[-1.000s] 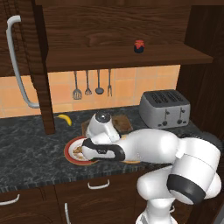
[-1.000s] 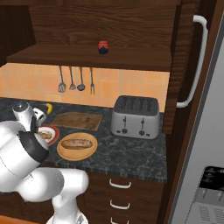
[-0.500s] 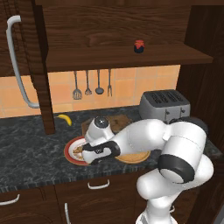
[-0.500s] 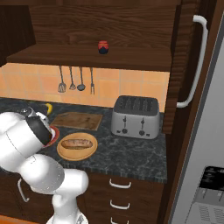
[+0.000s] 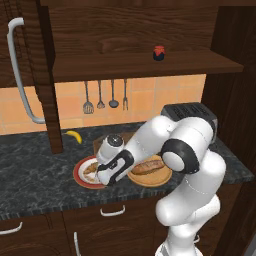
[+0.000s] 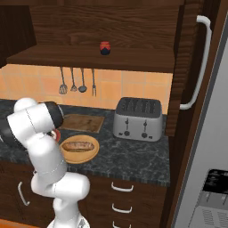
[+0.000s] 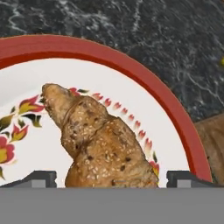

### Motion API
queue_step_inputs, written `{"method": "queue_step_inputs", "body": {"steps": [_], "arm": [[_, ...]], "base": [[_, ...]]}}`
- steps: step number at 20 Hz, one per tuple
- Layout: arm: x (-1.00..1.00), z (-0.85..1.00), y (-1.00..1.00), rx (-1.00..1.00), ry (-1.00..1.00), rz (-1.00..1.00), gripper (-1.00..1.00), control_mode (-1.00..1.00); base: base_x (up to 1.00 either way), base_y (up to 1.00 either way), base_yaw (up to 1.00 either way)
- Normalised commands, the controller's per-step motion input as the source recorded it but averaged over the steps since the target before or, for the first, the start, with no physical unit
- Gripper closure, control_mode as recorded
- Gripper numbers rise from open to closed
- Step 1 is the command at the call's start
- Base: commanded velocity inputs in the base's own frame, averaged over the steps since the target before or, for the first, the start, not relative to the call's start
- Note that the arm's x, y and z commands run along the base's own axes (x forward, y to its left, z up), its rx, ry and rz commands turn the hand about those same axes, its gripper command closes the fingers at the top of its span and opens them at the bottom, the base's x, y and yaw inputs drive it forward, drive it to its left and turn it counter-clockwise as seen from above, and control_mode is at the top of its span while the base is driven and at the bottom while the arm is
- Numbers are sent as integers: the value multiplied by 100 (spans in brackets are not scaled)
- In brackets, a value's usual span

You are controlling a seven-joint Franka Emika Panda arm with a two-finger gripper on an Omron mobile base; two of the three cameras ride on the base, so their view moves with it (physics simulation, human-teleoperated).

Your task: From the different types of pastries on the counter, select a croissant and place it on the cutting board. Then retrieve a jar of jam from the cabinet and place it alongside the croissant on the cutting board.

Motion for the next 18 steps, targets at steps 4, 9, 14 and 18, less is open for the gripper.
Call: {"method": "queue_step_inputs", "body": {"steps": [4, 9, 14, 18], "arm": [[38, -55, 25, 0, 0, 1, -100, -100], [-2, -16, 24, 0, -5, -1, 100, -100], [-47, 95, -23, 6, -6, -10, 100, -100], [-3, 90, -57, 16, 9, -6, 100, -100]], "base": [[0, 0, 0], [0, 0, 0], [0, 0, 0], [0, 0, 0]]}}
